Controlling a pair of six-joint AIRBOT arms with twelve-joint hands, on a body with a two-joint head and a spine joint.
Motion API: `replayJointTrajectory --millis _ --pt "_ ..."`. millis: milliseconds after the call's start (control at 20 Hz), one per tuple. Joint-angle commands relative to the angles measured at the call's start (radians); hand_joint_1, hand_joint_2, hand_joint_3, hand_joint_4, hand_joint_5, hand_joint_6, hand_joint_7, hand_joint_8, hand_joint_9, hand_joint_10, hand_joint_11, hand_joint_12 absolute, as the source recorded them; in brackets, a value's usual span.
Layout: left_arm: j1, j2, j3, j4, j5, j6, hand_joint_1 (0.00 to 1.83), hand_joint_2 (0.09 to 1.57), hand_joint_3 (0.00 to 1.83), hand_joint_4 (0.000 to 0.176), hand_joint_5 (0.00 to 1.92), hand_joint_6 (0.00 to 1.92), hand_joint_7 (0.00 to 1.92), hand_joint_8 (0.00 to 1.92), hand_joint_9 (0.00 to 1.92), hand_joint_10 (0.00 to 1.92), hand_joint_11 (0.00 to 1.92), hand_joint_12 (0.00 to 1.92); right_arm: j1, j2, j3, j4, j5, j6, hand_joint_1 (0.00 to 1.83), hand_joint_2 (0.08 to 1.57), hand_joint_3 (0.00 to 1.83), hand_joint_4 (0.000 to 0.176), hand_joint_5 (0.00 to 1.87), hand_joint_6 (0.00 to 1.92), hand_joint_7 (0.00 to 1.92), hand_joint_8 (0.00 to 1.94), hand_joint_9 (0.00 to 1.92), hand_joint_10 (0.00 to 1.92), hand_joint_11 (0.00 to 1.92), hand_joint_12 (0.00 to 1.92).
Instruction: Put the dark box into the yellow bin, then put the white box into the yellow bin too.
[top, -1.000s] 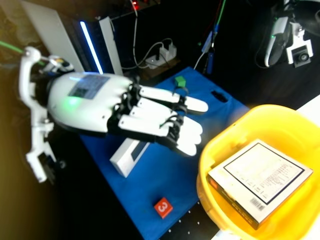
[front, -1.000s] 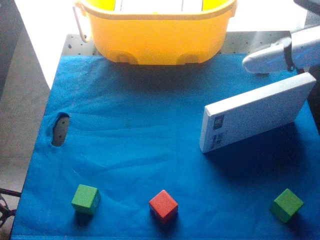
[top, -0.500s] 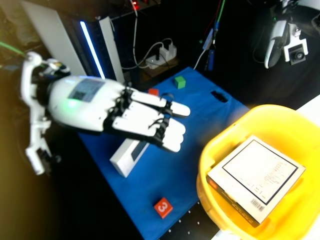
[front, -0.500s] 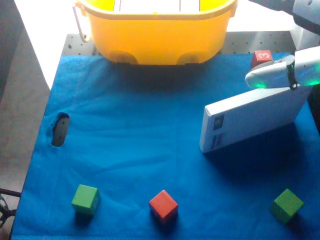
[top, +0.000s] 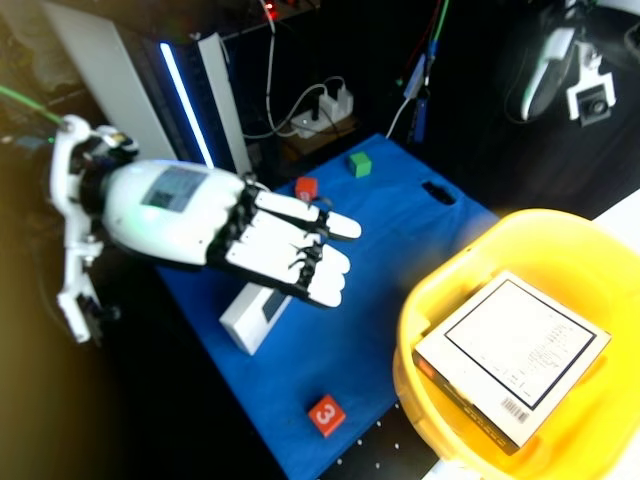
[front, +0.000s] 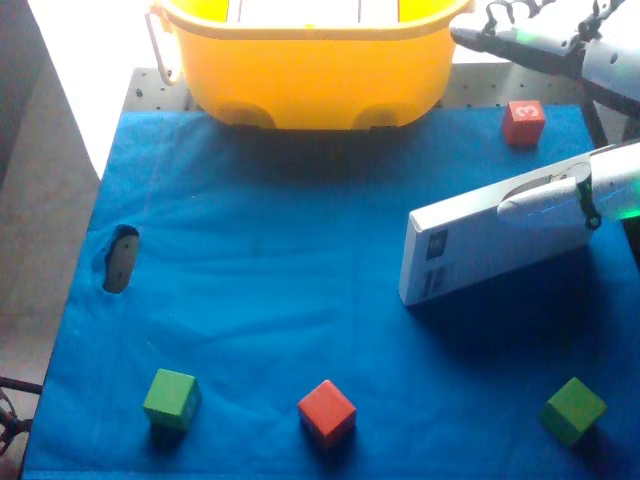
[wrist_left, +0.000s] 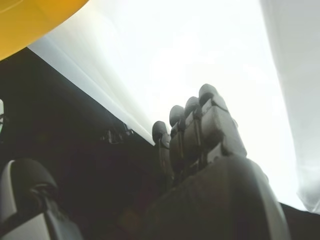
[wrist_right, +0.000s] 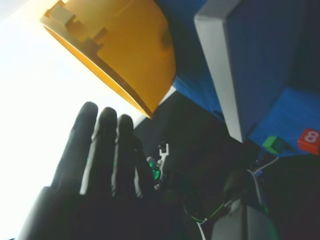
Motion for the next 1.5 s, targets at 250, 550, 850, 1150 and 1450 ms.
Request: replayJointTrajectory --millis 250,550,850,1150,1450 --pt "-0.086 0.08 -0.063 -0.014 -0.096 0.012 1.0 0.94 0.0 0.11 0.16 0.01 0.43 0.78 0.69 1.39 0.68 1.77 -0.026 0.006 -0.019 0.016 0.116 0.003 0.29 0.82 0.0 0.015 0.07 0.01 0.32 0.01 0.3 0.0 0.22 0.12" --pt "-0.094 0.13 -0.109 -0.014 -0.112 0.054 1.0 1.13 0.0 0.069 0.1 0.0 0.21 0.13 0.17 1.02 0.08 1.89 -0.093 0.015 -0.032 0.045 0.116 0.004 0.39 0.82 0.0 0.009 0.05 0.01 0.31 0.01 0.28 0.01 0.21 0.12" --pt "-0.094 0.157 -0.136 -0.015 -0.129 0.065 0.88 1.17 0.01 0.062 0.0 0.0 0.04 0.01 0.09 0.02 0.0 0.5 -0.125 -0.022 -0.009 0.064 0.116 0.004 0.7 0.86 0.01 0.0 0.1 0.01 0.34 0.01 0.34 0.02 0.22 0.14" --pt "-0.094 0.177 -0.159 -0.017 -0.143 0.073 1.06 1.09 0.0 0.0 0.22 0.0 0.23 0.0 0.32 0.0 0.0 1.07 -0.131 -0.071 0.035 0.089 0.116 0.004 0.99 0.94 0.01 0.0 0.5 0.02 0.64 0.02 0.73 0.03 0.6 0.23" --pt "-0.093 0.178 -0.162 -0.018 -0.137 0.08 1.11 1.1 0.0 0.0 0.11 0.0 0.16 0.0 0.22 0.0 0.0 0.7 -0.13 -0.085 0.055 0.107 0.119 0.004 1.29 1.07 0.0 0.0 0.97 0.8 1.19 0.81 1.24 0.68 0.93 1.31"
